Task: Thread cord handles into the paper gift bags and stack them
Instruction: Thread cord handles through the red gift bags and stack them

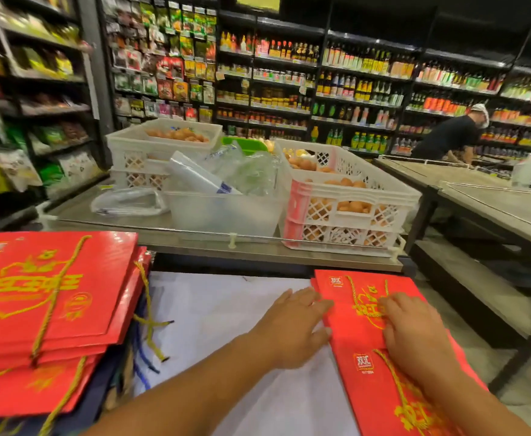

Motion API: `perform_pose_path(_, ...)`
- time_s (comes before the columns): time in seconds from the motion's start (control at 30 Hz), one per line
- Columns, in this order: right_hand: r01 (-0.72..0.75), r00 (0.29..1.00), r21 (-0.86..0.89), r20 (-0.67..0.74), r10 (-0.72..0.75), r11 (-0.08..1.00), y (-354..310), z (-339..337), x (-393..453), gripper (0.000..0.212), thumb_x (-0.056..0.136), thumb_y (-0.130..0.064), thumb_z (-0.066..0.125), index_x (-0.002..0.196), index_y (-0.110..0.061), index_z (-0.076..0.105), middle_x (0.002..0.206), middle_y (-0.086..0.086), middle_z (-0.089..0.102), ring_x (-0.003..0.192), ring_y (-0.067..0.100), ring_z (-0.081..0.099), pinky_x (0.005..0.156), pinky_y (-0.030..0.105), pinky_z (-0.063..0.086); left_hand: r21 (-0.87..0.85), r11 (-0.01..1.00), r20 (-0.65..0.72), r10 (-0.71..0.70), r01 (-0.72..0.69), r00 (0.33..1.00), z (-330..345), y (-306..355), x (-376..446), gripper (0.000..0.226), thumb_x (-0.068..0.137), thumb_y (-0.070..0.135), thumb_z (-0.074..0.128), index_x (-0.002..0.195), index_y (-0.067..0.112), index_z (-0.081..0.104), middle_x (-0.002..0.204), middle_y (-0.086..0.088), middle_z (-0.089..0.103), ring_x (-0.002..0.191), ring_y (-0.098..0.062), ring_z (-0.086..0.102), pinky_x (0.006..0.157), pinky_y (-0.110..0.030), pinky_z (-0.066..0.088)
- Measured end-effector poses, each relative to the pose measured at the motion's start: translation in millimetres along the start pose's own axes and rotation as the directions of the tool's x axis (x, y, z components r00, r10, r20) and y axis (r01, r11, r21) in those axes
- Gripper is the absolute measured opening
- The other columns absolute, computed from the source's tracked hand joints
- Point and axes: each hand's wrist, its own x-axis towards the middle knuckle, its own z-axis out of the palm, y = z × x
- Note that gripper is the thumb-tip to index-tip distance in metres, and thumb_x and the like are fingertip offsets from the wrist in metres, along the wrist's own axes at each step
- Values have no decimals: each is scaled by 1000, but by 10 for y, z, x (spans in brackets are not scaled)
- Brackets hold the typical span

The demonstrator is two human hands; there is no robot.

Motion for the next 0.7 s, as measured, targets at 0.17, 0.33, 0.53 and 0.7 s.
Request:
perform_pose_path(0.17, 121, 983, 464, -182, -39, 877, -1296, -379, 163, 23, 85, -16, 56, 100, -21, 72, 98, -5, 69, 92, 22, 64, 83, 35, 49, -117, 992, -288, -78, 46, 954, -754, -337, -979, 40, 104, 40, 53, 141, 26, 54, 139, 8, 53, 133, -12, 44, 114, -34, 39)
perform_pose_path(0.33, 119, 988, 840, -48, -146, 529, -2810, -708, -24, 16, 93, -14, 67, 96, -28, 74, 96, -17, 72, 90, -1, 66, 78, 11, 49, -216, 958, -608, -282, 187, 742, -1525, -612, -2071, 24, 92, 28, 62, 114, 25, 68, 113, 13, 62, 112, -5, 54, 97, -14, 36)
perform_pose_path(0.53, -79, 941, 961, 160, -299, 267, -3862, -812, -35, 25, 90, -50, 71, 103, -29, 69, 97, -4, 71, 85, 12, 69, 78, 28, 55, -213, 714, -668, -605, 667, 435, -2068, -1429, -3265, 26, 86, 32, 61, 107, 20, 68, 114, -3, 67, 112, -26, 60, 93, -33, 43)
perform_pose_path(0.7, -152, 951, 954, 212, -224, 258, -4087, -821, 4, 38, 79, -57, 77, 96, -28, 62, 86, 1, 60, 76, 18, 61, 72, 36, 49, -86, 512, -399, -803, 854, 442, -1942, -1808, -3777, 43, 92, 37, 67, 131, 19, 61, 130, -13, 63, 120, -34, 61, 100, -42, 48)
